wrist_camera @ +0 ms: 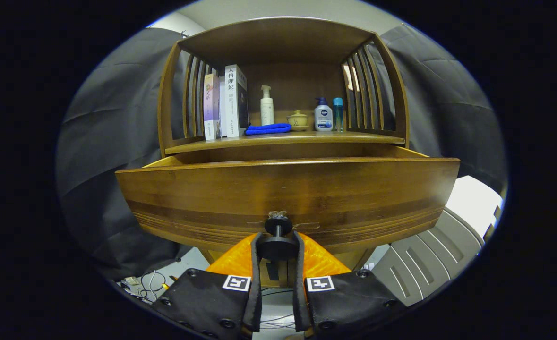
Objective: Pull open the drawer, take out the items inside it, and place them on the countertop above the cabinet.
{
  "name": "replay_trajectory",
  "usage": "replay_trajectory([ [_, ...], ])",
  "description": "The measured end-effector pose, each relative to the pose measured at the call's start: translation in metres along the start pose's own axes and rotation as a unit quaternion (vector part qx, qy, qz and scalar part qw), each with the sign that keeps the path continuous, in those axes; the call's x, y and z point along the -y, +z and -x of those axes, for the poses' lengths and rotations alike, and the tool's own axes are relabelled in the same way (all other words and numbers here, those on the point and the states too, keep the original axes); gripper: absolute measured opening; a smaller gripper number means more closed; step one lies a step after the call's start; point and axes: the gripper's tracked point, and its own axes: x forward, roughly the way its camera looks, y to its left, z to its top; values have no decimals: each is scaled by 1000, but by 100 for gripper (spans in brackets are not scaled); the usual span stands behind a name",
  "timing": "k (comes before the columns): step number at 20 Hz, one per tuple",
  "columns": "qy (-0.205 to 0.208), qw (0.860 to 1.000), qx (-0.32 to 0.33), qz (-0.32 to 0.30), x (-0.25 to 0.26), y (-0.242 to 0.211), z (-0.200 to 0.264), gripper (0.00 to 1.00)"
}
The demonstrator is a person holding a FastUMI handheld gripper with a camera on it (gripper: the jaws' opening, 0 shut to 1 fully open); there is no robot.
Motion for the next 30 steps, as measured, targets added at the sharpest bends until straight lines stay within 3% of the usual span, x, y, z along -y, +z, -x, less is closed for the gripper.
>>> replay_trajectory([
  [9, -3, 1000, -17, -4, -3, -5, 15, 29],
  [12, 6, 1000, -19, 6, 0, -1, 22, 53],
  [18, -6, 998, 65, -23, 7, 61, 55, 97],
  [23, -20, 996, 88, 24, -2, 119, 65, 97],
  [26, -13, 995, 96, -1, -19, 142, 52, 97],
  [30, -40, 998, 49, -8, -16, 142, 20, 97],
])
